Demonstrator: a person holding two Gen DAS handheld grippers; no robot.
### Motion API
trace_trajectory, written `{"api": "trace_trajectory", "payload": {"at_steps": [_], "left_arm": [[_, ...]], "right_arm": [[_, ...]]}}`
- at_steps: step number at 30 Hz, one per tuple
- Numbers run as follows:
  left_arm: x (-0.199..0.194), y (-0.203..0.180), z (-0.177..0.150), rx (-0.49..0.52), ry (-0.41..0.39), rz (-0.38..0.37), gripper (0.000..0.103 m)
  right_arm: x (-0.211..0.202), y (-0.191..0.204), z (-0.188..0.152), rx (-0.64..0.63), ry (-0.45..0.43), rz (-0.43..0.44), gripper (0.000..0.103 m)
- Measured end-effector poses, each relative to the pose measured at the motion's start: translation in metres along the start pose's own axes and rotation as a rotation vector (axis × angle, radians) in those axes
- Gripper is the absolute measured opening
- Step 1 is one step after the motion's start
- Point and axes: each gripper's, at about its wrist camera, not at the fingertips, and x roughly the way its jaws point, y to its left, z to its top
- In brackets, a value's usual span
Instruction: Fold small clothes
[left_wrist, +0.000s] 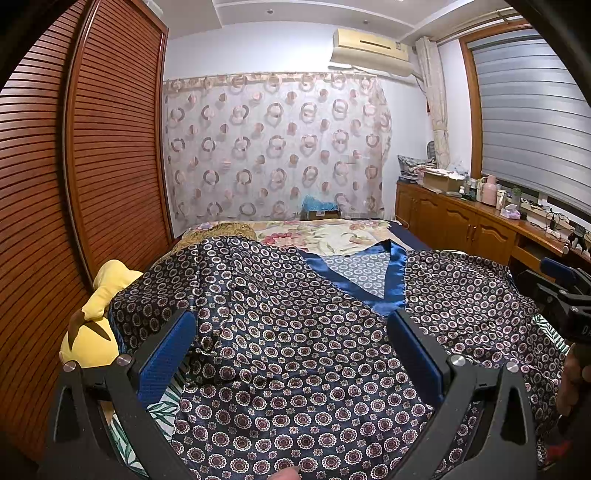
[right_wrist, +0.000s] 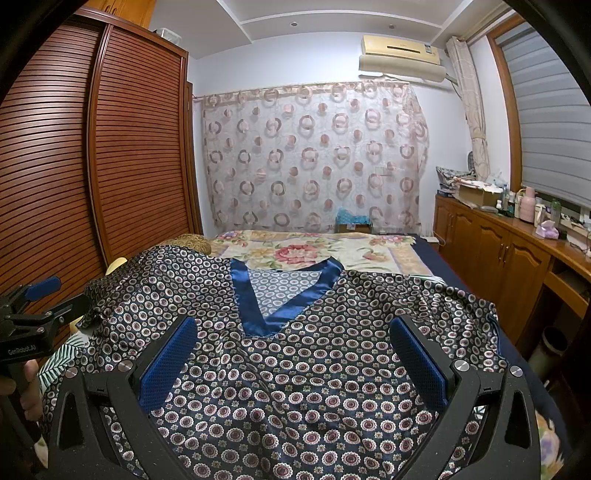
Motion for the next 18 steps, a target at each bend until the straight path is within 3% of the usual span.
{"api": "trace_trajectory", "payload": {"at_steps": [18], "left_arm": [[-0.0011,-0.0007,0.0001,-0.006,0.0,-0.005,0.103]], "right_arm": [[0.0002,0.0007,0.0004,0.0,0.0,0.002,0.103]]}}
